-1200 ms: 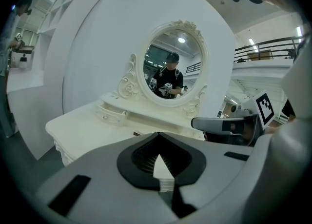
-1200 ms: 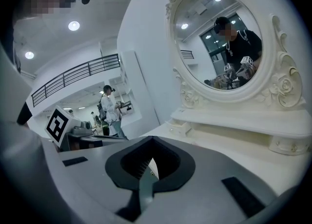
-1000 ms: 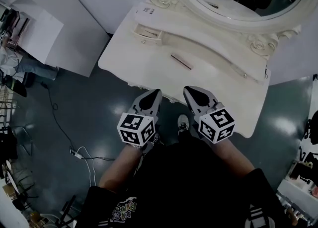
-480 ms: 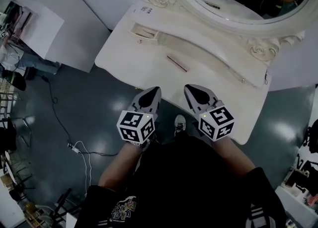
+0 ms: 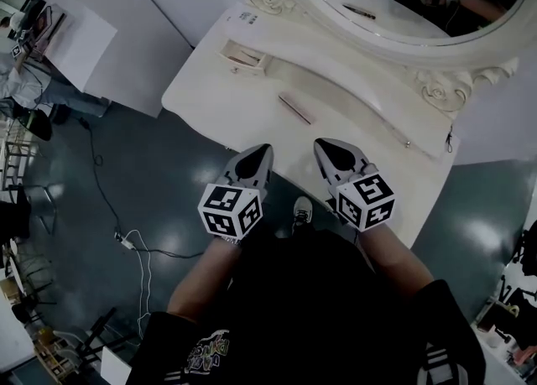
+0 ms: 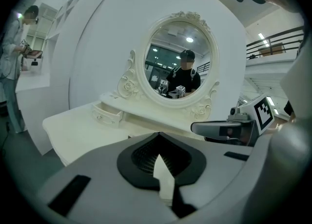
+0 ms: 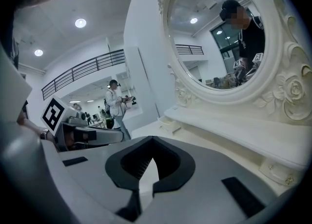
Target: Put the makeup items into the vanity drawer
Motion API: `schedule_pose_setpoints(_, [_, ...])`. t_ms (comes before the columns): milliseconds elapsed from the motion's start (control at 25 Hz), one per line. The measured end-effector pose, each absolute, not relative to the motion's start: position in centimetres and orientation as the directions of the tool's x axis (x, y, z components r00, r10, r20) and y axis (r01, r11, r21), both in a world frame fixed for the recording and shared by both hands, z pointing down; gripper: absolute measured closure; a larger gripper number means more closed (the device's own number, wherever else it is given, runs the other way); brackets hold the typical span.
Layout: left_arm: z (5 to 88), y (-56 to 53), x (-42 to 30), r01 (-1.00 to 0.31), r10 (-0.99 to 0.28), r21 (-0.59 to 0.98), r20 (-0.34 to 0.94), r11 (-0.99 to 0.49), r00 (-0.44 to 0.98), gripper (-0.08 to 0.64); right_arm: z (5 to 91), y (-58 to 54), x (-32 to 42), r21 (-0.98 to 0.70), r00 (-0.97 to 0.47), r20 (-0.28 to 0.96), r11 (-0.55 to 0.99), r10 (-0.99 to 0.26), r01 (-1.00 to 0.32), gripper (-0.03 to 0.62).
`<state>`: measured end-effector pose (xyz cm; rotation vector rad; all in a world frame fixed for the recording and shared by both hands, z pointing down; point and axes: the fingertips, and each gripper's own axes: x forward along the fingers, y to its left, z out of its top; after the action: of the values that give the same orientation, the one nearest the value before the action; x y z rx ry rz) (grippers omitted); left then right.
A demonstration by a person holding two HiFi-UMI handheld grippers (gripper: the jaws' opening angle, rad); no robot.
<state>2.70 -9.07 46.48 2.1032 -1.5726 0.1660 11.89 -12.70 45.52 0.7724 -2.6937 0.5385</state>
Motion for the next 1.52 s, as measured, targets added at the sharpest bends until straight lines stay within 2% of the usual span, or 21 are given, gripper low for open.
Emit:
schedule_pose_setpoints(320, [46.6, -9.4, 3.3, -0.925, -0.862, 0.318, 0.387, -0.207, 0.326, 0.56, 46.3, -13.5, 12.1, -0.249, -0.806, 0.383, 0.79, -0.452, -0.561, 0.563])
schedule_pose_setpoints(800, [48.9, -12.2, 2.7, -0.886, -0.802, 0.34, 0.405, -0.314, 0.439, 0.56, 49.3, -16.2, 11.2, -0.22, -0.727, 0.44, 0.721, -0.528, -0.657, 0.563])
schedule_pose_setpoints(1120, [51.1, -14.3, 1.4, -0.871, -0.76, 0.319, 0.434, -0.373, 0.484, 0.56, 52.1, -17.9, 10.2, -0.205, -0.674, 0.496, 0.681, -0.547, -0.703, 0.563])
schedule_pose_setpoints(1360, [52.8, -15.3, 0.1, -0.866, -0.74, 0.338, 0.457, -0.369, 0.494, 0.56, 55.4, -19.3, 9.4, -0.133, -0.632, 0.577, 0.704, -0.517, -0.697, 0.559])
schedule_pose_setpoints(1400, [53.1, -15.4, -0.1, -0.865, -0.737, 0.343, 0.46, -0.367, 0.495, 0.56, 56.2, -19.6, 9.3, -0.125, -0.625, 0.592, 0.708, -0.509, -0.695, 0.546])
schedule_pose_setpoints(1480, [53.6, -15.6, -0.4, -0.863, -0.731, 0.35, 0.466, -0.365, 0.498, 0.559, 57.6, -20.2, 9.3, -0.119, -0.611, 0.622, 0.712, -0.49, -0.692, 0.468])
schedule_pose_setpoints(1520, [53.8, -15.6, -0.6, -0.862, -0.728, 0.353, 0.469, -0.364, 0.5, 0.56, 58.3, -20.5, 9.3, -0.117, -0.604, 0.635, 0.713, -0.481, -0.691, 0.465])
